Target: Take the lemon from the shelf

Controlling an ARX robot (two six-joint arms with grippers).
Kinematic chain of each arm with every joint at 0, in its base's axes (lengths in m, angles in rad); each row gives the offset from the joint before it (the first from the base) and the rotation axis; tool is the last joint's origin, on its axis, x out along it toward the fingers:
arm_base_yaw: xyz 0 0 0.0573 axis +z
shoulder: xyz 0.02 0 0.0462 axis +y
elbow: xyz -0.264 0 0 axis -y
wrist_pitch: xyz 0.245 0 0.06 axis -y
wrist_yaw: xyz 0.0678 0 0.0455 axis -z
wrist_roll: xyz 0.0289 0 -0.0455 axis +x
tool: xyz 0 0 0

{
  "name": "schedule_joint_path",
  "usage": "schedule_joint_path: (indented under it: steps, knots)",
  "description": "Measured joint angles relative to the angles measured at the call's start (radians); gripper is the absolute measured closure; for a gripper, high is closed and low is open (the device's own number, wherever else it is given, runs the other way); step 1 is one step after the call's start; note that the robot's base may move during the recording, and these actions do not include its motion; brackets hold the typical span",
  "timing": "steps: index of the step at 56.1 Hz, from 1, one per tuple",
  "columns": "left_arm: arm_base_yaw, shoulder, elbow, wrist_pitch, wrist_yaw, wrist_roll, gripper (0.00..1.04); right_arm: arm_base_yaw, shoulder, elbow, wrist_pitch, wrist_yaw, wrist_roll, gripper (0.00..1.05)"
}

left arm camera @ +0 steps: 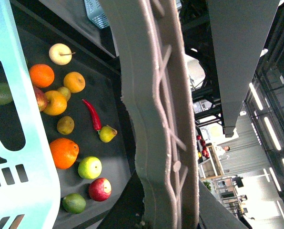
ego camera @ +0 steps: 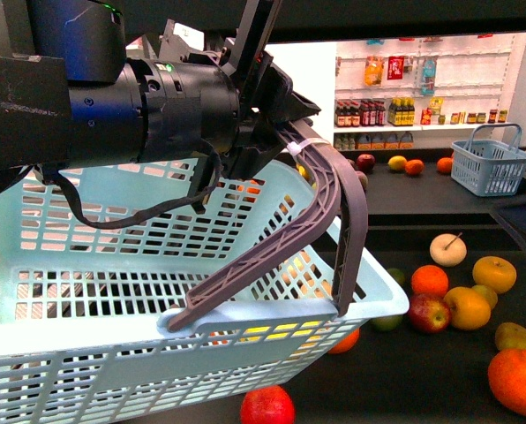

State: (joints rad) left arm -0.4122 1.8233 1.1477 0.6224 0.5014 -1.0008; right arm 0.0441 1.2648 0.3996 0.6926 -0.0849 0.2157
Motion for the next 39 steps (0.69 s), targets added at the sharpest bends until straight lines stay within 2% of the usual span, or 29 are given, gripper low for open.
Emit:
schedule_joint_path:
  steps: [9,15,18,20,23,39]
  knots:
    - [0.0,0.0,0.0,0.0,-0.002,-0.002,0.95,-0.079,-0.494,-0.154,-0.392,-0.113,-0.135,0.07]
    - [0.0,0.0,0.0,0.0,-0.002,0.0,0.95,-0.135,-0.756,-0.162,-0.628,-0.129,-0.177,0.07]
    - [0.0,0.0,0.0,0.0,0.0,0.0,0.95,-0.15,-0.885,-0.167,-0.719,-0.105,-0.19,0.09]
    - [0.0,0.0,0.0,0.0,0.0,0.0,0.95,-0.117,-0.991,-0.188,-0.726,0.002,-0.195,0.15]
    - [0.0,0.0,0.0,0.0,0.0,-0.003,0.95,-0.072,-1.088,-0.212,-0.724,0.057,-0.2,0.24]
    - [0.0,0.003,0.0,0.0,0.0,-0.003,0.95,-0.048,-1.197,-0.334,-0.706,0.083,-0.209,0.72]
